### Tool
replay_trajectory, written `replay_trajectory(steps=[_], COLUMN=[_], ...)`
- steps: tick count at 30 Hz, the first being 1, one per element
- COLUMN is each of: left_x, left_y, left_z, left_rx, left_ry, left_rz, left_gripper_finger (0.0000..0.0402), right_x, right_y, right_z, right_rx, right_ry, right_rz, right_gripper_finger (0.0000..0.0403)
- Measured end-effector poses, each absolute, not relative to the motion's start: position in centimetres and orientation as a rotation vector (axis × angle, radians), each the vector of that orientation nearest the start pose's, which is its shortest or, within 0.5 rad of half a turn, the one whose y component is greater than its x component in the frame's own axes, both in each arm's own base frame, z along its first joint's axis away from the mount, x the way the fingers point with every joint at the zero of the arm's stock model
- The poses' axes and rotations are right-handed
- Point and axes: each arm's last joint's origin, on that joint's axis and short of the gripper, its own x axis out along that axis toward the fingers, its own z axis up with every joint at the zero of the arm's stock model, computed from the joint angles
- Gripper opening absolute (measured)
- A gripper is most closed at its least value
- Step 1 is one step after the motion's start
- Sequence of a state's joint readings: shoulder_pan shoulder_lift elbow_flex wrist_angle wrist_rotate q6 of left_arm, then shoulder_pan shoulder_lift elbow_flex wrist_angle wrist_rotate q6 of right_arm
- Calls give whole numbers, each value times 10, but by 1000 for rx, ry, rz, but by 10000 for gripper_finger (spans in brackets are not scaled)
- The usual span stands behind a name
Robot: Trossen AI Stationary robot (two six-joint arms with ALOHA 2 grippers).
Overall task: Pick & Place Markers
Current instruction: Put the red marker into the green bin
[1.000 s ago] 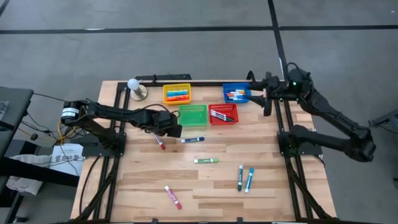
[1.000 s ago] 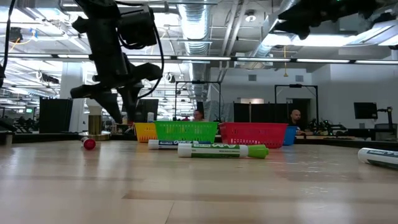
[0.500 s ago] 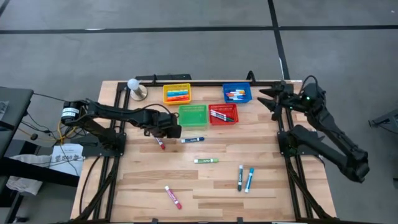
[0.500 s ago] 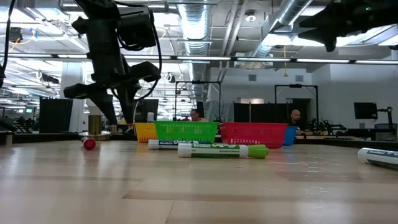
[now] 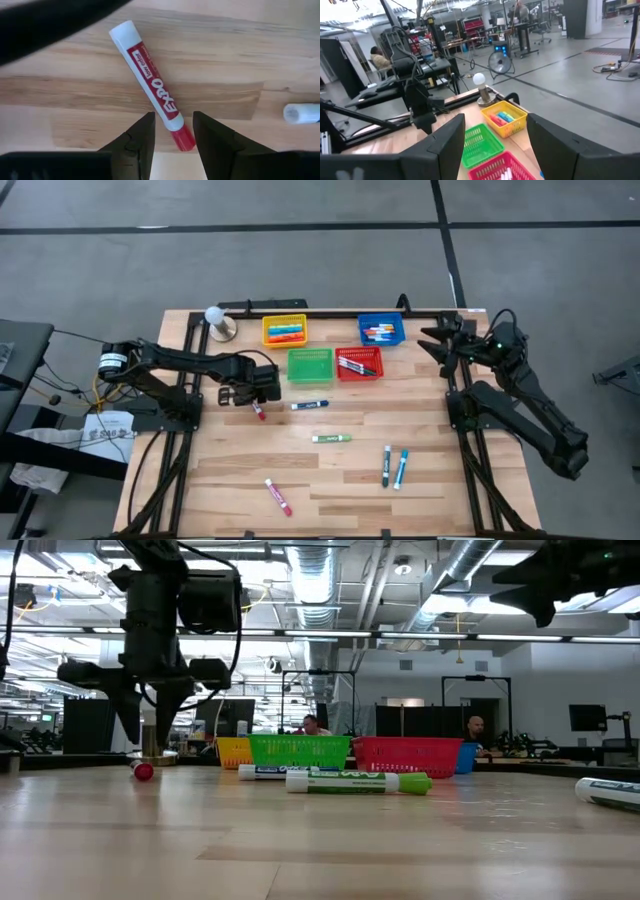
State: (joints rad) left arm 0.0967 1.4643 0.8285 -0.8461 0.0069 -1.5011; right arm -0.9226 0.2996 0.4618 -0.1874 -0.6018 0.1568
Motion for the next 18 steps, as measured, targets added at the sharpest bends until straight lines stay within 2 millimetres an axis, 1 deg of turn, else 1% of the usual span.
replay_trajectory(steps=[3, 8, 13, 15, 18], left_x=[230, 219, 221, 226, 222], left_y=[22, 20, 21, 22, 23], left_z=[169, 153, 143, 142, 140], left_rx=[-1277, -1341, -1387, -1410, -1409], left_ry=[1124, 1144, 1075, 1025, 1026], left_rz=[1186, 1236, 1192, 1154, 1177], left_gripper_finger=[131, 131, 131, 131, 131], right_x=[68, 68, 68, 68, 68], right_y=[-63, -63, -63, -63, -63], right_z=[277, 274, 273, 273, 273], right_rx=[167, 173, 175, 175, 181], right_ry=[6, 30, 33, 33, 32], right_rz=[-323, -326, -325, -325, -325], right_gripper_finger=[205, 205, 205, 205, 205])
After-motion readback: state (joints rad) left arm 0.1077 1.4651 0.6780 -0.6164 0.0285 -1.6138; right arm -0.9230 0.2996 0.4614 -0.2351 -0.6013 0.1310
